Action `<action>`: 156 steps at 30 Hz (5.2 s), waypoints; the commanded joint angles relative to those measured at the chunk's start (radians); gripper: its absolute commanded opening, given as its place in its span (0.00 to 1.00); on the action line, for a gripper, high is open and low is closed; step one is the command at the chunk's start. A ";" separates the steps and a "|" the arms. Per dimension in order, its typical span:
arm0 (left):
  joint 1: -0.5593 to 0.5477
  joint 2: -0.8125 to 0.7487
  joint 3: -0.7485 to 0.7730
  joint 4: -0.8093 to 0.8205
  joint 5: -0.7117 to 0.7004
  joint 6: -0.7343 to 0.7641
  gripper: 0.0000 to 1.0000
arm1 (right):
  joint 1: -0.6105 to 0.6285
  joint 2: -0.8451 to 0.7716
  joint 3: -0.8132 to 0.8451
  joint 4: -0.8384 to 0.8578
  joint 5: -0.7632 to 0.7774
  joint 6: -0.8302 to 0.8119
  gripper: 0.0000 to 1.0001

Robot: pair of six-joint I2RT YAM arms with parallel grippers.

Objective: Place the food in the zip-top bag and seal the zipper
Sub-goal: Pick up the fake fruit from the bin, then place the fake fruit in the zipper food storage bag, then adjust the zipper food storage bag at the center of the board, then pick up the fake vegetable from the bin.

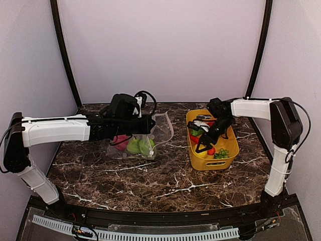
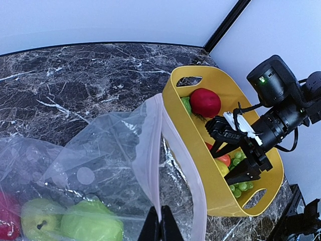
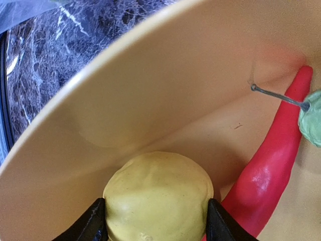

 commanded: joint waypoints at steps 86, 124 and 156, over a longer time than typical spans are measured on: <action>0.064 -0.184 0.121 -0.202 -0.174 0.226 0.01 | 0.229 0.000 0.544 0.041 -0.111 0.364 0.05; 0.078 -0.114 -0.014 -0.096 -0.001 0.078 0.01 | -0.116 0.081 0.098 0.042 0.061 -0.004 0.63; 0.079 -0.121 -0.033 -0.065 0.008 0.039 0.01 | -0.105 -0.136 0.084 -0.079 0.147 0.088 0.26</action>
